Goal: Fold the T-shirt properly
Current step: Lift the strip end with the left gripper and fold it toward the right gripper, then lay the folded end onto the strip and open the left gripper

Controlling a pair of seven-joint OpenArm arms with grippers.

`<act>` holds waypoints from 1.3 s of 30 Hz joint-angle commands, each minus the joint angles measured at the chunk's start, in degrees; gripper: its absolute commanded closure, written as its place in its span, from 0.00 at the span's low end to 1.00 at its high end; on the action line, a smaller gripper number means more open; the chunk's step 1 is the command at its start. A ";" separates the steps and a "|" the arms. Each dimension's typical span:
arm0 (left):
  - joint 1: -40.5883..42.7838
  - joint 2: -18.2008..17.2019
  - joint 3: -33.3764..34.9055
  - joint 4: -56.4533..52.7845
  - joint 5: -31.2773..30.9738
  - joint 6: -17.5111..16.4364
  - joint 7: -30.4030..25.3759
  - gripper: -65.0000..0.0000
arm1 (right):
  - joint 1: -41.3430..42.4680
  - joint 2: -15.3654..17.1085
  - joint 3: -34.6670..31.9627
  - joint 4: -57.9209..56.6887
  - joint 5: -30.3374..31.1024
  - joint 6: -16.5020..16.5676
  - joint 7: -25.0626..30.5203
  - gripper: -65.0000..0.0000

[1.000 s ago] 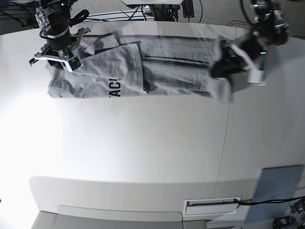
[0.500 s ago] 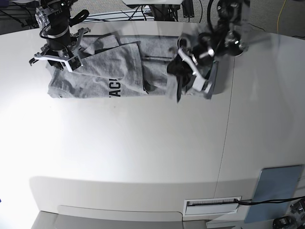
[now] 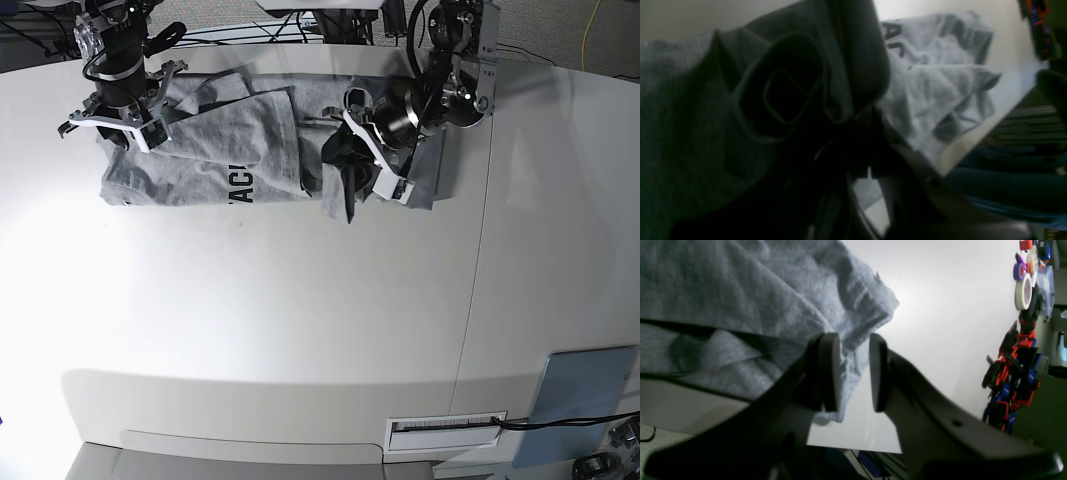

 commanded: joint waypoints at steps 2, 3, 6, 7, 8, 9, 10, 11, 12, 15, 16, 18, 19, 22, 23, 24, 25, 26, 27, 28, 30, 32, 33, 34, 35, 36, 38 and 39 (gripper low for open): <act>-0.39 1.03 0.00 1.03 -1.03 -0.79 -1.27 1.00 | -0.15 0.63 0.24 0.90 -0.76 -0.81 1.09 0.76; -0.39 1.51 0.00 1.03 -1.01 -0.96 -1.36 1.00 | -0.15 0.63 0.24 0.90 -0.76 -1.25 1.22 0.76; -0.39 2.78 0.00 1.03 -0.52 -3.34 -2.12 0.91 | -0.15 0.63 0.24 0.90 -0.76 -1.77 1.22 0.76; -0.39 3.04 0.00 1.03 -0.50 -4.00 -2.12 0.83 | -0.15 0.63 0.24 0.90 -0.76 -1.75 1.22 0.76; -0.39 3.21 -0.02 1.03 -0.42 -4.26 -2.27 0.74 | -0.15 0.63 0.24 0.90 -0.76 -1.75 1.18 0.76; -0.39 3.37 0.00 1.03 0.07 -4.22 -2.75 0.65 | -0.15 0.63 0.24 0.90 -0.76 -1.75 1.20 0.76; -0.39 3.39 0.00 1.03 0.55 -4.22 -3.39 0.56 | -0.15 0.63 0.24 0.90 -0.76 -1.75 1.20 0.76; -0.39 3.37 -0.02 1.03 0.52 -4.22 -3.80 0.50 | -0.15 0.63 0.24 0.90 -0.76 -1.75 1.18 0.76; -0.44 3.37 -0.02 1.03 0.50 -4.24 -3.85 0.45 | -0.15 0.63 0.24 0.90 -0.79 -1.75 1.18 0.76; -0.81 3.37 -0.02 1.03 0.48 -4.24 -3.80 0.44 | -0.13 0.63 0.24 0.90 -0.76 -1.75 1.20 0.76; -1.05 3.34 -0.02 1.03 0.48 -4.24 -3.78 0.44 | -0.13 0.63 0.24 0.90 -0.76 -1.77 1.22 0.76; -1.62 3.34 -0.02 1.03 0.48 -5.01 -3.74 0.44 | -0.15 0.63 0.24 0.90 -0.79 -2.23 2.89 0.76; -1.95 3.34 -0.07 1.05 0.48 -6.08 -3.65 0.44 | -0.15 0.66 0.24 0.90 -1.36 -3.34 4.61 0.76; -2.64 3.32 -0.07 1.05 0.52 -6.80 -2.64 0.44 | -0.15 0.66 0.24 0.90 -5.09 -6.88 7.30 0.76; -2.62 3.32 -0.09 1.07 0.79 -6.78 -2.71 0.44 | -0.15 0.63 0.24 0.90 -6.21 -8.17 7.48 0.76; -2.62 3.32 -0.09 1.16 1.57 -6.82 -2.73 0.44 | -0.15 0.63 0.24 0.90 -7.32 -9.07 7.45 0.76; -2.64 3.32 -0.09 1.33 2.58 -6.82 -3.23 0.44 | -0.15 0.63 0.24 0.90 -8.22 -9.51 7.45 0.76; -2.64 3.32 -0.09 1.57 3.39 -6.82 -4.39 0.44 | -0.15 0.63 0.24 0.90 -8.76 -9.79 7.45 0.76; -2.67 3.32 -0.07 1.68 3.56 -6.91 -5.92 0.44 | -0.15 0.63 0.24 0.90 -8.90 -9.86 7.48 0.76; -2.86 3.34 -0.07 1.68 3.41 -8.04 -7.34 0.44 | -0.13 0.66 0.24 0.90 -8.87 -9.86 7.50 0.76; -3.61 3.37 -0.07 1.68 3.13 -10.38 -7.32 0.44 | -0.15 0.66 0.24 0.90 -8.87 -9.86 7.41 0.76; -4.57 3.30 -0.20 1.70 3.69 -10.69 -5.20 0.44 | -0.15 0.66 0.24 0.90 -8.90 -9.86 7.34 0.76; -5.14 3.32 -0.57 1.70 4.48 -10.71 -3.80 0.44 | -0.15 0.66 0.24 0.90 -8.87 -9.84 7.34 0.76; -5.62 3.30 -1.22 1.70 5.62 -10.71 -2.47 0.44 | -0.15 0.66 0.24 0.90 -8.90 -9.84 7.34 0.76; -6.01 3.30 -2.12 1.70 6.62 -10.95 -1.31 0.44 | -0.15 0.66 0.24 0.90 -8.90 -9.84 7.34 0.76; -6.14 3.30 -3.32 1.70 7.58 -11.87 -0.46 0.45 | -0.15 0.66 0.24 0.90 -8.87 -9.84 7.34 0.76; -5.92 3.32 -6.40 1.68 8.44 -14.67 0.55 0.50 | -0.15 0.66 0.24 0.90 -8.87 -9.84 7.34 0.76; -5.77 3.32 -8.00 1.68 8.41 -15.85 1.05 0.55 | -0.15 0.66 0.24 0.90 -8.87 -9.84 7.39 0.76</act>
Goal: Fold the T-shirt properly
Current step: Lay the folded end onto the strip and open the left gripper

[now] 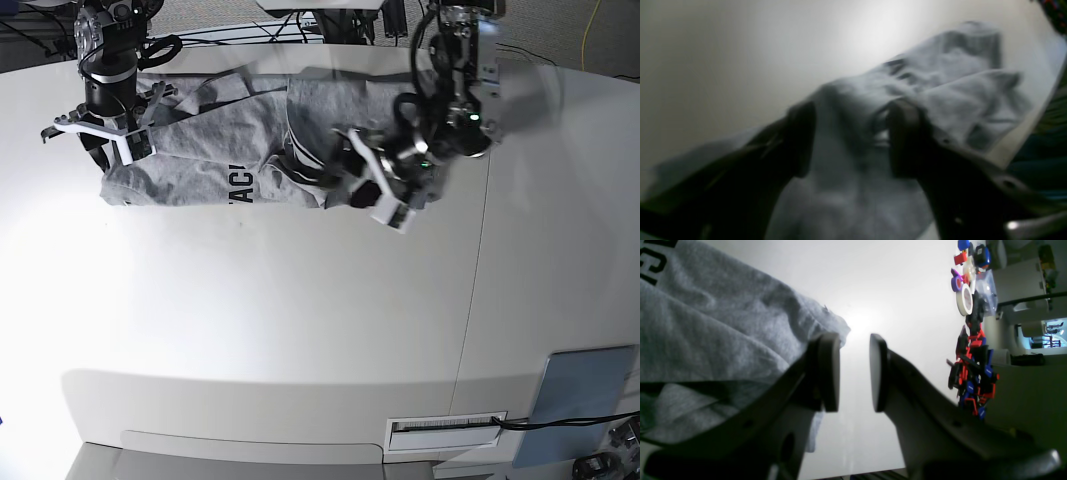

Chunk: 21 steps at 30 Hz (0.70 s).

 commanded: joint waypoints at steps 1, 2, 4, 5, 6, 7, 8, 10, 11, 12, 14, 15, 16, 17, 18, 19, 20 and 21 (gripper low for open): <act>-0.11 0.26 -1.40 1.07 -1.22 -1.20 -0.52 0.61 | -0.15 0.63 0.24 0.90 -1.18 -0.70 1.01 0.76; 0.22 0.26 -2.71 1.07 -1.55 -1.86 -0.46 0.69 | -0.15 0.63 0.24 0.90 -1.18 -0.70 1.01 0.76; 1.09 0.26 -4.09 1.03 -4.35 -1.90 -0.44 0.90 | -0.13 0.63 0.24 0.90 -1.18 -0.70 1.14 0.76; 1.68 0.26 -4.02 1.01 -5.66 -1.92 -0.48 0.99 | -0.15 0.66 0.24 0.90 -1.18 -0.70 1.27 0.76; 2.29 0.28 -3.54 0.90 -6.19 -2.01 -0.61 1.00 | -0.15 0.63 0.24 0.90 -1.18 -0.70 1.27 0.76; 2.78 0.28 -2.80 0.68 -5.73 -2.62 -0.96 1.00 | -0.15 0.63 0.24 0.90 -1.18 -0.70 1.25 0.76; 3.21 0.28 -1.84 0.42 -4.48 -2.99 -1.29 1.00 | -0.15 0.63 0.24 0.90 -1.18 -0.70 1.25 0.76; 3.50 0.26 0.50 -0.33 -0.15 -2.45 -2.47 1.00 | -0.15 0.63 0.24 0.90 -1.18 -0.70 1.20 0.76; 3.50 0.26 1.73 -0.59 2.14 -0.76 -3.41 1.00 | -0.15 0.66 0.24 0.90 -1.18 -0.70 0.96 0.76; 3.48 0.26 2.97 -0.79 4.17 1.22 -5.05 1.00 | -0.15 0.63 0.24 0.90 -1.18 -0.70 0.72 0.76; 3.32 0.26 5.62 -1.25 7.56 4.24 -8.61 1.00 | -0.15 0.66 0.24 0.90 -1.18 -0.70 0.44 0.76; 3.30 0.28 7.13 -1.44 8.79 5.33 -9.84 1.00 | -0.15 0.63 0.24 0.90 -1.18 -0.70 0.35 0.76; 3.30 0.28 8.74 -1.77 9.94 6.01 -10.82 1.00 | -0.15 0.63 0.24 0.90 -1.18 -0.70 0.17 0.76; 3.28 0.28 10.43 -2.23 11.39 6.40 -11.74 1.00 | -0.15 0.63 0.24 0.90 -1.18 -0.70 0.07 0.76; 3.17 0.28 12.17 -2.91 12.81 6.82 -12.57 1.00 | -0.15 0.63 0.24 0.90 -1.18 -0.70 -0.09 0.76; 2.97 0.28 13.90 -3.78 14.16 7.30 -13.40 1.00 | -0.17 0.63 0.24 0.90 -1.18 -0.70 -0.22 0.76; 2.67 0.31 15.65 -4.72 15.23 8.52 -14.56 1.00 | -0.15 0.66 0.24 0.90 -1.18 -0.70 -0.52 0.76; 2.29 0.31 17.35 -5.68 16.22 9.90 -15.76 1.00 | -0.15 0.63 0.24 0.90 -1.18 -0.70 -0.79 0.76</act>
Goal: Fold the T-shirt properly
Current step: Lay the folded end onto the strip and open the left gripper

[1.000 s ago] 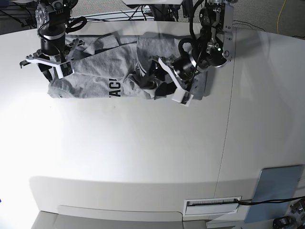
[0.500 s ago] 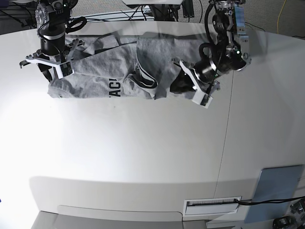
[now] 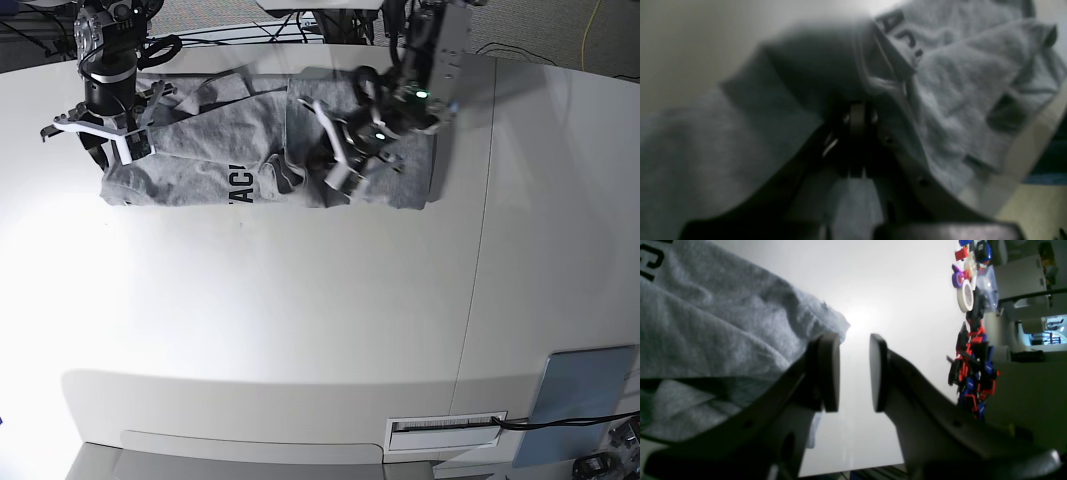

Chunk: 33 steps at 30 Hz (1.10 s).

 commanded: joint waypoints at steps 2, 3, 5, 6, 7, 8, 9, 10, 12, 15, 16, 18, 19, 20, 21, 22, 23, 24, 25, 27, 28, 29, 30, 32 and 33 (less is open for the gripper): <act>-2.01 0.33 3.06 -0.68 0.33 1.95 -4.15 1.00 | -0.15 0.63 0.24 0.90 -1.16 -0.68 0.59 0.76; -2.89 0.31 4.44 -1.36 0.31 2.58 -4.92 1.00 | -0.15 0.66 0.24 0.90 -1.16 -0.68 0.57 0.76; -4.85 0.33 6.80 -1.95 0.28 3.89 -4.85 1.00 | -0.15 0.63 0.24 0.90 -1.16 -0.68 0.50 0.76; -5.79 0.33 7.74 -1.95 0.28 4.98 -4.90 1.00 | -0.15 0.66 0.24 0.90 -1.16 -0.70 0.44 0.76; -6.82 0.35 8.48 -1.95 0.28 6.10 -4.92 1.00 | -0.15 0.63 0.24 0.90 -1.16 -0.70 0.42 0.76; -7.87 0.37 9.05 -1.95 0.31 7.15 -4.90 1.00 | -0.15 0.63 0.24 0.90 -1.16 -0.70 0.33 0.76; -8.76 0.52 9.27 -1.95 0.33 7.91 -4.76 1.00 | -0.15 0.63 0.24 0.90 -1.16 -0.72 0.02 0.76; -9.55 0.68 9.22 -1.95 0.46 8.24 -4.66 1.00 | -0.15 0.63 0.24 0.90 -1.16 -0.70 -0.39 0.76; -10.49 0.61 9.20 -1.95 0.50 8.24 -4.66 1.00 | -0.15 0.63 0.24 0.90 -1.16 -0.70 -1.27 0.76; -10.56 0.59 8.37 -1.92 0.48 6.08 -4.70 1.00 | -0.15 0.66 0.24 0.90 -1.16 -0.20 -2.91 0.76; -10.54 0.59 7.80 -1.88 0.46 4.66 -4.63 1.00 | -0.15 0.63 0.24 0.90 -1.14 0.96 -3.04 0.76; -10.45 0.59 6.27 -1.14 -0.24 1.33 -3.23 0.96 | -0.15 0.63 0.24 0.90 -0.72 3.61 -3.02 0.76; -10.36 0.59 5.35 -0.28 -1.38 -0.04 -1.49 0.88 | -0.15 0.63 0.24 0.90 -0.70 4.68 -3.02 0.76; -10.38 0.59 4.31 0.63 -3.26 -1.38 1.11 0.79 | -0.15 0.66 0.24 0.90 -0.74 5.70 -2.84 0.76; -10.38 0.59 3.10 1.64 -5.57 -2.71 3.82 0.69 | -0.15 0.63 0.35 0.90 -0.74 6.32 -2.36 0.76; -10.36 0.59 1.88 2.73 -8.22 -4.09 6.45 0.59 | -0.15 0.63 0.66 0.90 -0.70 6.78 -1.88 0.76; -10.36 0.59 0.59 3.89 -10.86 -5.62 9.07 0.52 | -0.15 0.66 1.03 0.90 -0.72 6.99 -1.57 0.76; -10.25 0.59 -0.74 5.05 -13.31 -6.99 11.17 0.47 | -0.15 0.63 1.62 0.90 -0.72 7.28 -1.01 0.76; -10.10 0.59 -2.23 6.25 -15.39 -8.13 12.61 0.46 | -0.13 0.66 2.40 0.90 -0.70 7.56 -0.61 0.76; -9.70 0.57 -5.70 8.72 -17.84 -9.40 13.88 0.46 | -0.13 0.63 4.42 0.90 -0.72 7.52 0.15 0.76; -9.29 0.48 -7.72 9.99 -18.05 -9.38 13.64 0.46 | -0.15 0.63 5.68 0.90 -0.68 7.19 0.22 0.76; -8.92 0.24 -9.77 11.08 -18.23 -9.33 13.42 0.46 | -0.15 0.63 6.97 0.90 -0.70 6.05 0.26 0.76; -8.41 -0.07 -12.07 12.09 -18.27 -9.35 13.16 0.46 | -0.15 0.63 8.46 0.90 -0.68 4.15 0.70 0.76; -7.34 -0.92 -16.79 13.60 -18.27 -9.94 13.16 0.46 | -0.15 0.63 11.82 0.90 1.36 -0.04 1.18 0.76; -6.78 -1.53 -19.10 14.05 -18.27 -11.13 13.18 0.46 | -0.15 0.66 13.84 0.90 4.13 -0.22 1.57 0.76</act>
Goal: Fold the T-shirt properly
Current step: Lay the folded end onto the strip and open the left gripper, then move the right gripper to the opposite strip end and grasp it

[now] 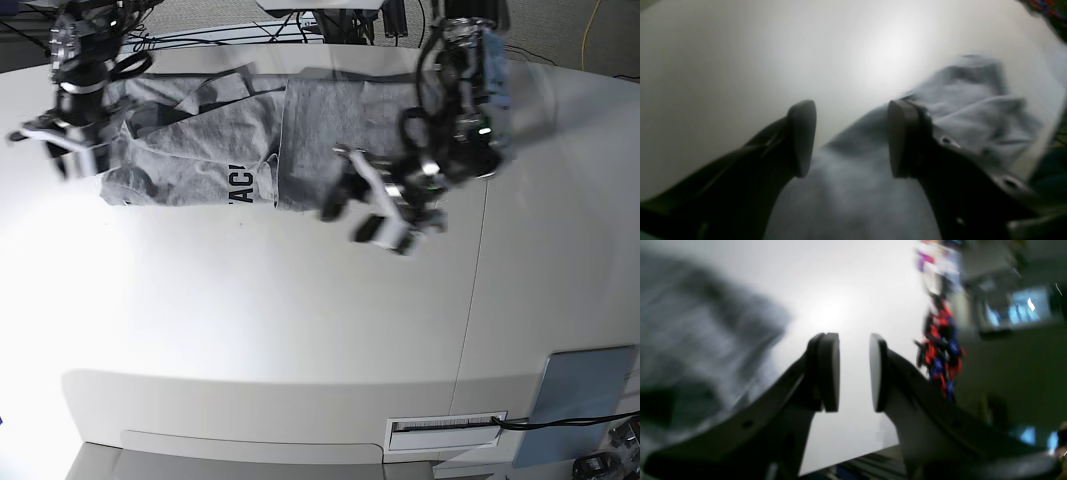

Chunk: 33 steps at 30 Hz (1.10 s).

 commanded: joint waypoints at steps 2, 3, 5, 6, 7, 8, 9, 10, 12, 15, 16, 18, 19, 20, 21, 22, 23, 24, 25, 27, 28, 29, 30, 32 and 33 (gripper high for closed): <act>0.76 -1.09 -4.63 1.66 -1.16 -2.54 -1.18 0.46 | -0.15 0.63 4.44 0.90 7.02 0.26 1.49 0.76; 1.57 -1.14 -7.04 1.81 -1.40 -3.85 -1.14 0.46 | -0.17 0.63 6.51 0.90 11.06 1.77 1.73 0.76; 3.34 -1.20 -11.93 2.01 -3.93 -5.95 -1.14 0.46 | -0.15 0.63 10.03 -0.22 16.85 4.46 2.80 0.76; 4.33 -1.51 -14.12 2.05 -6.54 -6.34 -1.14 0.46 | -0.17 0.63 11.47 -1.44 18.47 5.46 3.69 0.76; 5.31 -1.86 -16.11 2.05 -9.20 -6.99 -1.16 0.46 | -0.15 0.63 12.70 -2.84 19.78 6.14 4.96 0.76; 6.27 -1.95 -18.05 2.05 -11.52 -8.09 -1.14 0.46 | -0.15 0.66 13.79 -4.42 21.16 6.51 5.99 0.76; 7.15 -1.90 -19.85 2.08 -13.35 -9.66 -1.09 0.46 | -0.15 0.63 14.71 -6.05 22.82 6.88 6.82 0.76; 7.96 -1.90 -21.35 2.08 -14.97 -11.10 -1.07 0.46 | -0.09 0.66 15.45 -7.76 24.76 7.72 7.52 0.76; 9.49 -1.90 -23.69 2.12 -17.81 -11.23 -1.05 0.46 | 0.96 0.63 16.09 -11.10 28.81 9.88 7.45 0.76; 11.50 -1.90 -25.86 2.58 -20.39 -11.23 -0.96 0.46 | 3.45 0.63 16.06 -15.93 34.14 13.73 7.15 0.76; 12.11 -1.92 -26.38 2.91 -20.37 -11.23 -0.96 0.46 | 4.42 0.63 16.06 -17.51 35.69 14.47 6.95 0.76; 13.22 -1.90 -27.30 3.82 -20.37 -11.23 -0.98 0.46 | 6.14 0.61 16.06 -19.87 36.37 14.78 6.58 0.76; 13.77 -1.90 -27.54 4.31 -20.37 -11.23 -0.98 0.46 | 6.73 0.61 16.06 -20.41 33.97 14.58 6.60 0.76; 14.32 -1.90 -27.65 4.76 -20.39 -11.23 -0.98 0.46 | 7.15 0.46 16.06 -20.59 30.95 14.58 6.49 0.76; 14.82 -1.90 -27.65 5.14 -20.39 -11.23 -1.01 0.46 | 7.26 0.50 16.06 -20.59 28.74 14.56 6.01 0.76; 15.23 -1.90 -27.65 5.31 -20.68 -11.23 -1.03 0.46 | 7.30 0.48 16.06 -20.59 28.06 14.58 5.64 0.76; 15.56 -1.90 -27.65 5.33 -21.07 -11.23 -1.01 0.46 | 7.30 0.48 16.06 -20.59 28.02 14.58 5.22 0.76; 15.82 -1.90 -27.63 5.33 -21.64 -11.23 -1.01 0.46 | 7.30 0.48 16.06 -20.59 28.04 14.62 4.76 0.76; 16.06 -1.88 -27.63 5.33 -22.36 -11.23 -0.98 0.46 | 7.32 0.52 16.06 -20.59 28.02 15.04 4.74 0.76; 16.15 -1.86 -27.58 5.33 -22.99 -11.23 -0.96 0.46 | 7.32 0.50 16.06 -20.59 28.06 18.82 4.72 0.72; 16.13 -1.88 -27.54 5.33 -23.32 -11.23 -1.01 0.46 | 7.30 0.50 16.06 -20.59 28.11 20.33 4.57 0.66; 16.13 -1.88 -27.54 5.33 -23.85 -11.23 -0.98 0.46 | 7.32 0.50 16.06 -20.59 28.68 20.46 4.07 0.60; 16.13 -1.88 -27.54 5.33 -24.30 -11.23 -0.98 0.46 | 7.34 0.52 16.06 -20.59 29.51 20.35 3.69 0.56; 16.13 -1.88 -27.54 5.33 -24.70 -11.23 -0.98 0.46 | 7.34 0.66 16.06 -20.59 33.00 20.35 2.60 0.49; 16.13 -1.88 -27.54 5.33 -24.68 -11.23 -0.96 0.46 | 7.45 0.66 16.06 -20.59 35.41 20.35 1.01 0.48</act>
